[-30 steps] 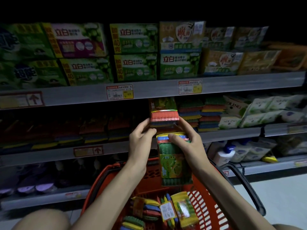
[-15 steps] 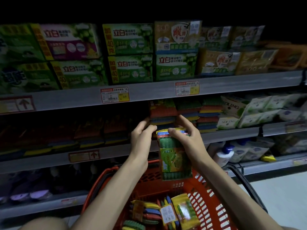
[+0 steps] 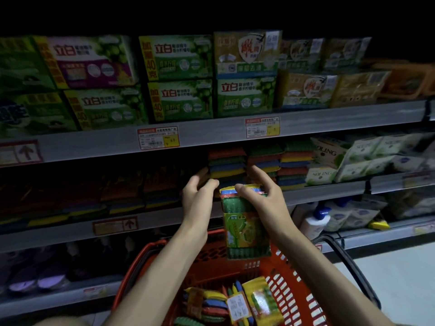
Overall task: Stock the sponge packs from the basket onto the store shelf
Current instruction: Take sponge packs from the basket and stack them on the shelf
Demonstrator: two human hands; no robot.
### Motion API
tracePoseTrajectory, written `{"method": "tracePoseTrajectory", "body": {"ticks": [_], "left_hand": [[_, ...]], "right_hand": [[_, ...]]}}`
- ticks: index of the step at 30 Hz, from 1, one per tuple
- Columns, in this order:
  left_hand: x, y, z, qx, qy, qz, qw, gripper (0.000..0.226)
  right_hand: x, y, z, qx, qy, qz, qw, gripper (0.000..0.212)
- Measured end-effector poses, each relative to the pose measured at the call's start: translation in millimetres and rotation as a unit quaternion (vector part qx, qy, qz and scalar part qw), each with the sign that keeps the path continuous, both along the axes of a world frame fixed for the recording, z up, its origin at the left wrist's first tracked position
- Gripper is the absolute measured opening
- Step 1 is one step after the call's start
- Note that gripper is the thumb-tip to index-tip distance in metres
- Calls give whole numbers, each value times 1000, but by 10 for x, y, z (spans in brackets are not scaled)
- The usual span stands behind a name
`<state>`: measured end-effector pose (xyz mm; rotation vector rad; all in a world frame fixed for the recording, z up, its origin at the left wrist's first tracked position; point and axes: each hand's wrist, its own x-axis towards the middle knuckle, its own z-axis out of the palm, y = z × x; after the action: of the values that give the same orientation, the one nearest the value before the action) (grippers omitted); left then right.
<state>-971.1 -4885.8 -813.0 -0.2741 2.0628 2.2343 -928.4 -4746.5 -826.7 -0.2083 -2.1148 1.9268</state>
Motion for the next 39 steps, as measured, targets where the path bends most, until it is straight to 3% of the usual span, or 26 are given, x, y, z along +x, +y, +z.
{"method": "tracePoseTrajectory", "body": {"ticks": [3,7,12,16,24,29,35,39], "left_hand": [[-1,-10,-5,-2,-12,-8,1000,51],[23,-6,17,-16,-5,-20,1000,39],[12,-29,-22,-11,-13,-24,1000,55],[8,-27,-43,-9,-2,-34,999,67],[68,-119,-69,-5,5,-41,999,35],[372,-280,3,-22,6,-93,995,31],[596,-529,82,-45,18,-121,991,25],[723,-615,30,-86,18,-159,983,31]], "right_hand": [[14,-1,9,0,-6,-5,1000,78],[34,-9,17,1,-7,-8,1000,80],[42,-9,33,-4,-15,0,1000,69],[53,-7,32,1,-20,-4,1000,78],[119,32,18,-3,-10,-11,1000,68],[206,57,-20,-43,-31,-17,998,42],[326,-22,30,-135,-64,16,989,27],[335,-109,39,-210,-95,23,973,43]]}}
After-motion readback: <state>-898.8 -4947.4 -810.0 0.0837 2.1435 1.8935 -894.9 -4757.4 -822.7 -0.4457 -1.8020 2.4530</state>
